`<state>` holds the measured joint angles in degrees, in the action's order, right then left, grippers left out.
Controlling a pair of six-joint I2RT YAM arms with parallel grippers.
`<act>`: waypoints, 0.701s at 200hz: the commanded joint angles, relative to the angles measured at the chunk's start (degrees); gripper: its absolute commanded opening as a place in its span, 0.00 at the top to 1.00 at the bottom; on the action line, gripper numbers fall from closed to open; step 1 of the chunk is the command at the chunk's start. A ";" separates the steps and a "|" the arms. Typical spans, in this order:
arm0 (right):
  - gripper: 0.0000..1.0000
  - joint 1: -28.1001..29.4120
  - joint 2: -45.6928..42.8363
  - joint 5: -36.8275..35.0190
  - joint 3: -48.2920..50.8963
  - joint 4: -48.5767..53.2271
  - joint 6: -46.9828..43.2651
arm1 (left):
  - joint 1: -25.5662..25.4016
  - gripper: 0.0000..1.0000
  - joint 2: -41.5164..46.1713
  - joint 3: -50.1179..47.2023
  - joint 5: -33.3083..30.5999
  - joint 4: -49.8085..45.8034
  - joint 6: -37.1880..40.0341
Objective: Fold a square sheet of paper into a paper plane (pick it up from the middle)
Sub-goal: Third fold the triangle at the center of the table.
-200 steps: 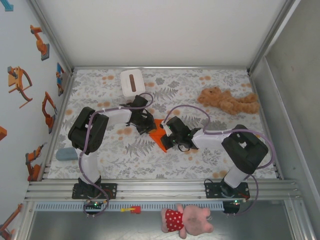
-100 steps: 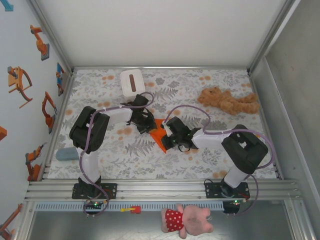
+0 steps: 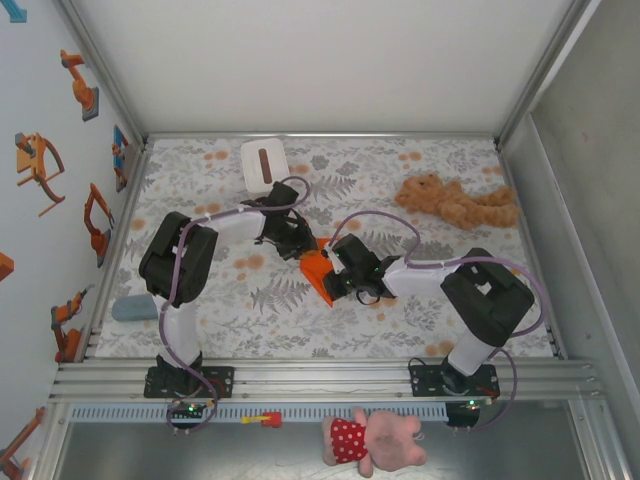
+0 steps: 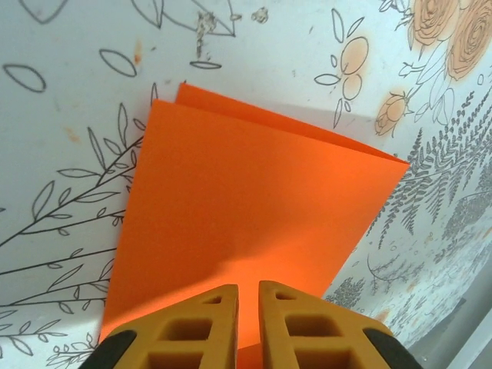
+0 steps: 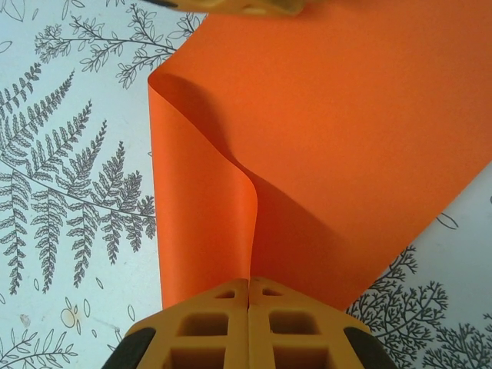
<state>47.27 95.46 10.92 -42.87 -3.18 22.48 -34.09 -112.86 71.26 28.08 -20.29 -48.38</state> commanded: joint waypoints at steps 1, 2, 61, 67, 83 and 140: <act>1.00 -0.33 0.43 -0.19 -0.90 1.11 0.63 | 0.19 0.87 -1.95 1.24 -0.35 -1.77 1.36; 1.00 -0.33 0.43 -0.19 -0.90 1.14 0.63 | 0.18 0.87 -1.98 1.24 -0.32 -1.77 1.36; 1.00 -0.34 -1.14 -1.02 -0.99 1.35 0.81 | 0.08 0.91 -3.89 1.39 -1.97 -5.09 2.57; 1.00 -0.33 -1.33 -1.23 -1.06 1.47 0.87 | 0.11 0.91 -4.03 1.41 -2.05 -5.26 2.67; 1.00 -0.34 -1.89 -2.09 -0.85 1.55 0.90 | 0.09 0.91 -4.27 1.24 -2.15 -5.54 2.92; 1.00 -0.34 -1.97 -2.68 -0.90 2.13 0.73 | 0.06 0.92 -4.83 1.47 -2.02 -5.63 3.21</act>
<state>47.24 94.19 9.34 -42.87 -2.24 22.59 -34.04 -115.50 72.36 27.59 -22.13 -46.61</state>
